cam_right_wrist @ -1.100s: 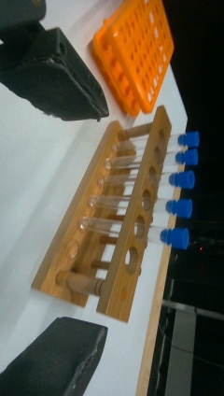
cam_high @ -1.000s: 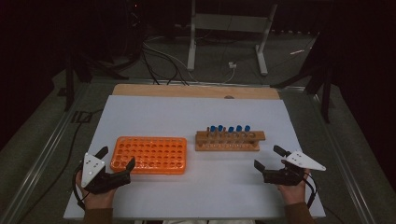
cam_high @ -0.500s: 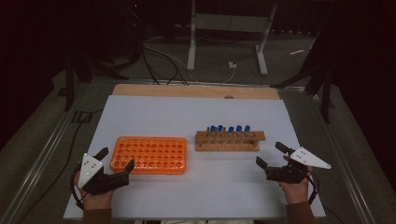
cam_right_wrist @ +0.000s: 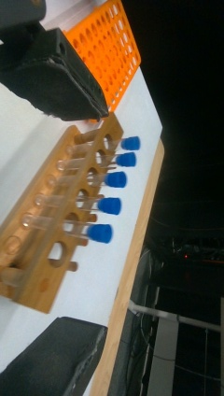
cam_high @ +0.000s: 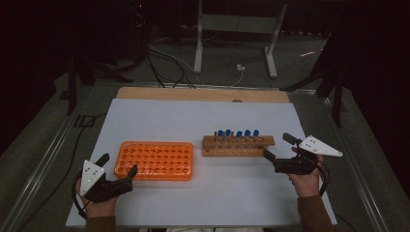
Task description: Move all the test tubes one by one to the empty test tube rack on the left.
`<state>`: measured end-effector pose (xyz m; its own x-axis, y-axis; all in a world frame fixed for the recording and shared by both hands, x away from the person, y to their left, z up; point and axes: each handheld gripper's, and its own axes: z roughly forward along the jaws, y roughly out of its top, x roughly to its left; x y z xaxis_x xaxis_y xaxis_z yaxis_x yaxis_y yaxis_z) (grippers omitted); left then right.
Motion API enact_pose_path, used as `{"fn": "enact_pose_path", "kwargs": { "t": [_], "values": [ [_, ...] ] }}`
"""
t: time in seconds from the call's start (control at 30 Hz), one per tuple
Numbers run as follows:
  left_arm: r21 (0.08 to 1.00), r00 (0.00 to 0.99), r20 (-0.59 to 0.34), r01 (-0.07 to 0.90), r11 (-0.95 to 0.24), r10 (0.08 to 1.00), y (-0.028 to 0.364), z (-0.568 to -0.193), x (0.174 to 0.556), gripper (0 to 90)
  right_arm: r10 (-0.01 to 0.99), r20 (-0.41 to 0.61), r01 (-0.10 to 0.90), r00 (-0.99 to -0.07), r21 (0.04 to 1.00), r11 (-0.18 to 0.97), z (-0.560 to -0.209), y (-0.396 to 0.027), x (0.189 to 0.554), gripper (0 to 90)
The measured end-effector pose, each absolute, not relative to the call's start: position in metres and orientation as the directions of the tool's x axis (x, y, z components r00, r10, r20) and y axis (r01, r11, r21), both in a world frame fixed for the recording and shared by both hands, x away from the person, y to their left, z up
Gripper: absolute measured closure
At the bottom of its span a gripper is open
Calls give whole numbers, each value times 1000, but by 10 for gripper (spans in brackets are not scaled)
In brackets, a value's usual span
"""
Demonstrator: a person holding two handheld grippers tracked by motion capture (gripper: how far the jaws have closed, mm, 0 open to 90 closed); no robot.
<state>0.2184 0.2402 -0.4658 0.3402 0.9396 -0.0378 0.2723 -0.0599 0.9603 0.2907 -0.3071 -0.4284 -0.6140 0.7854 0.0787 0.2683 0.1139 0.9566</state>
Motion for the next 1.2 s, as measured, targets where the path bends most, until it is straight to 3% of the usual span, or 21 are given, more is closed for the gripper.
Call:
{"fn": "enact_pose_path", "kwargs": {
  "t": [0.43,0.6,0.9,0.93,1.03,1.2],
  "values": [
    [952,352,-30,294,-80,935,241,-463,221,13,810,110,344,-576,932,118,-429,-296,325,11],
    [962,332,-21,264,-71,943,239,-461,218,12,817,123,379,-564,917,123,-435,-295,334,79],
    [961,334,-30,270,-65,942,239,-464,220,13,799,114,401,-590,900,168,-446,-286,345,304],
    [960,330,-34,273,-61,943,240,-465,220,13,789,123,411,-602,895,173,-448,-285,348,399],
    [960,328,-34,274,-60,944,240,-465,220,13,786,119,419,-607,888,190,-452,-283,352,524],
    [960,326,-37,276,-58,945,240,-466,220,13,789,109,427,-605,881,206,-456,-279,355,616]
  ]
}}
